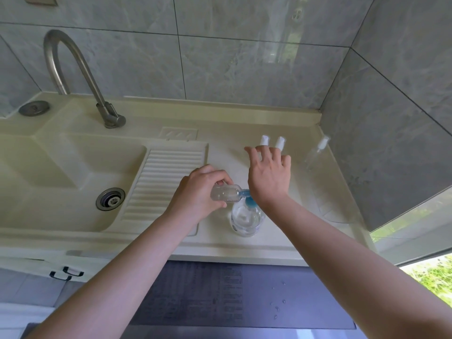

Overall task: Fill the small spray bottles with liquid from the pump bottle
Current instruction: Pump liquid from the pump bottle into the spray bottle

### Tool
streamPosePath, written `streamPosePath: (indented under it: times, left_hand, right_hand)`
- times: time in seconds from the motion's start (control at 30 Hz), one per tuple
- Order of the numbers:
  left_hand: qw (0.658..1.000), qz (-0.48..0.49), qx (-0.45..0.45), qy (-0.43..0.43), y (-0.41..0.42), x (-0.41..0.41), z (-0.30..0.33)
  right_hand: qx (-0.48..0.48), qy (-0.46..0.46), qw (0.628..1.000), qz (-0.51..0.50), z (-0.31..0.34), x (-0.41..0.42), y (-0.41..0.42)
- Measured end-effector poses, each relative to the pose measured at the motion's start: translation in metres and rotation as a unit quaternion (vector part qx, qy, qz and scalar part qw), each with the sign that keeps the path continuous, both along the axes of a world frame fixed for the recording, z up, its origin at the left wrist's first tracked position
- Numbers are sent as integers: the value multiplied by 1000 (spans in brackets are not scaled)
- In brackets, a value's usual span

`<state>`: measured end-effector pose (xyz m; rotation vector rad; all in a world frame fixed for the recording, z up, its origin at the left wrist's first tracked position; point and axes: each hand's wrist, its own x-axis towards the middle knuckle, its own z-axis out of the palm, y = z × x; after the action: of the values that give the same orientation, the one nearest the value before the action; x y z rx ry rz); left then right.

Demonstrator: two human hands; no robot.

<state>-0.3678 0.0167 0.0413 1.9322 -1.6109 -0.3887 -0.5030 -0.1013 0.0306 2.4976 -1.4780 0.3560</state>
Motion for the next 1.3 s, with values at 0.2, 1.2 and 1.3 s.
streamPosePath:
  times: [0.2,1.2,1.3]
  left_hand:
    - [1000,5,-7,25,3,-2,-3]
    - [999,7,-2,51,4,-3,1]
    - [999,5,-2,48,4,-4,1]
  right_hand:
    - [-23,-7,1000,8,9,1,-2]
    - [-28,-64,997,34,5,3,-1]
    - [-32,-51,998,34,9,2,-1]
